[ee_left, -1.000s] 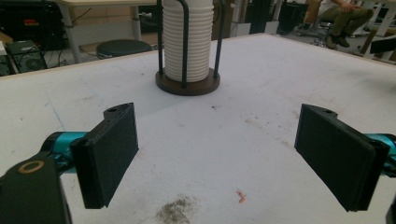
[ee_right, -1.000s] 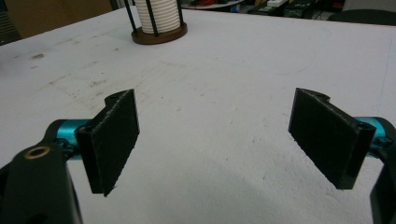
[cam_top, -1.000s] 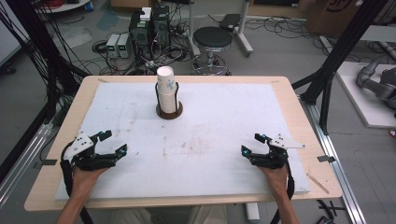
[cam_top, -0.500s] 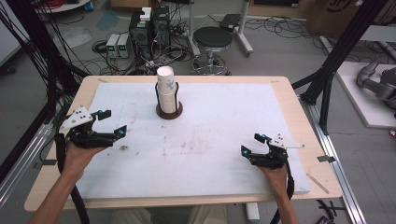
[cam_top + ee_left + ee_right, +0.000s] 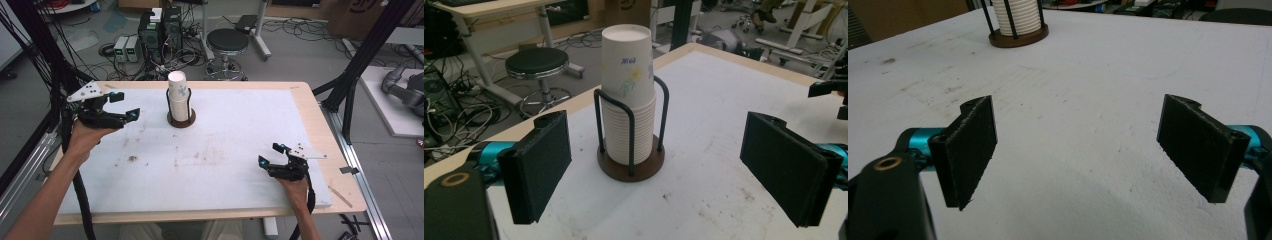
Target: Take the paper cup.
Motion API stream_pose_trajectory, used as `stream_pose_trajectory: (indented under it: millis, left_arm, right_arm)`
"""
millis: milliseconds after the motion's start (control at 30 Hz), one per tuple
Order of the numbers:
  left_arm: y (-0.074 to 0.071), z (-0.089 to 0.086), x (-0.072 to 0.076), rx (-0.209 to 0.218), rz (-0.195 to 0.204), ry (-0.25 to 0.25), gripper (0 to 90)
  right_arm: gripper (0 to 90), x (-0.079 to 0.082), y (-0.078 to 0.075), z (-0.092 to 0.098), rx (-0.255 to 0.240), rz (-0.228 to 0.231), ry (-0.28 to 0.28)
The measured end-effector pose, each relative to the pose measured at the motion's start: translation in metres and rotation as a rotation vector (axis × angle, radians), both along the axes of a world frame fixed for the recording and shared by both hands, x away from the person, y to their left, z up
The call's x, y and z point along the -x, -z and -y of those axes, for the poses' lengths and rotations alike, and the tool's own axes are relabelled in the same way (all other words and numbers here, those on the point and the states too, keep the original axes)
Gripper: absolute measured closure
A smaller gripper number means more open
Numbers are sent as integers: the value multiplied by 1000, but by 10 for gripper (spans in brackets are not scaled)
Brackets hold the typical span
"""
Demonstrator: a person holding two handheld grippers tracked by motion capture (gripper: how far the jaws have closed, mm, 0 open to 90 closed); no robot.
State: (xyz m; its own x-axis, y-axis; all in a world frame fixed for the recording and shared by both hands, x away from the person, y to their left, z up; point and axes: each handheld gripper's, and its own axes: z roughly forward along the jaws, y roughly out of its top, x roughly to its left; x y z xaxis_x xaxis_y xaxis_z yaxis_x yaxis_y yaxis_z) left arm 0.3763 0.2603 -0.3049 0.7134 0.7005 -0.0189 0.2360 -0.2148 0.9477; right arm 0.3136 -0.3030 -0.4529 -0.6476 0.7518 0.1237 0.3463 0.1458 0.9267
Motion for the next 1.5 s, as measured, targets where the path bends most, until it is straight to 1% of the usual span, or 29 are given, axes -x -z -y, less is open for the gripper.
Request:
stream_pose_trajectory:
  millis: [100, 133, 200, 233, 300, 400, 567, 667, 700, 800, 867, 900, 933, 1000, 1100, 1167, 1233, 1267, 1300, 1367, 1400, 1467, 1500]
  left_arm:
    - [-5, 3, -8, 1, -8, 23, 130]
    - [-7, 5, -12, -12, -11, 27, 130]
    - [-12, 7, -20, -18, -29, 37, 130]
    - [-14, 8, -23, -22, -29, 40, 130]
    - [-21, 9, -31, -26, -37, 49, 130]
    - [-32, 12, -42, -50, -41, 63, 130]
    - [-52, 20, -57, -84, -30, 91, 132]
    - [-61, 26, -66, -107, -28, 109, 132]
    - [-63, 27, -69, -114, -35, 116, 132]
    - [-69, 32, -78, -150, -41, 133, 133]
    - [-72, 34, -84, -175, -56, 140, 133]
    - [-73, 34, -86, -182, -61, 143, 133]
    - [-75, 35, -89, -185, -64, 146, 133]
    - [-78, 36, -96, -205, -77, 160, 133]
    - [-83, 40, -104, -251, -97, 178, 134]
    - [-85, 43, -109, -284, -120, 194, 134]
    - [-86, 48, -114, -311, -123, 203, 134]
    - [-85, 50, -116, -308, -121, 210, 134]
    - [-84, 52, -118, -313, -130, 217, 134]
    - [-82, 56, -123, -348, -146, 223, 134]
    - [-82, 59, -126, -372, -156, 223, 134]
    - [-81, 65, -130, -398, -168, 230, 134]
    - [-82, 68, -133, -409, -169, 234, 134]
  right_arm:
    - [165, 0, 0, 0, 1, 0, 0]
    - [165, 0, 0, 0, 1, 0, 0]
    - [165, 0, 0, 0, 3, 0, 2]
    - [165, 0, 0, -1, 1, -5, 2]
    - [165, 0, 0, -1, 2, 1, 3]
    - [165, 0, 0, 0, 2, 2, 3]
    - [165, 0, 0, 0, 1, 1, 2]
    - [165, 0, 0, 0, 2, 1, 3]
    - [165, 0, 0, 0, 1, 1, 2]
    - [165, 1, 0, -1, 1, 1, 3]
    - [165, 0, 0, 0, 4, 5, 4]
    - [165, 1, 0, -1, 0, 0, 4]
    - [165, 0, 0, 0, 1, 5, 3]
    - [165, 1, 0, 0, 0, 2, 5]
    - [165, 1, 0, 0, -1, 2, 6]
    - [165, 1, 0, 0, -1, 2, 8]
    - [165, 1, 0, 0, -2, 1, 8]
    - [165, 1, 0, 0, -1, 1, 8]
    - [165, 1, 0, 0, -2, 1, 8]
    - [165, 1, 0, 0, -2, 0, 8]
    - [165, 1, 0, 0, -4, -3, 8]
    - [165, 1, 0, 0, -4, -4, 7]
    - [165, 1, 0, 0, -4, -4, 7]
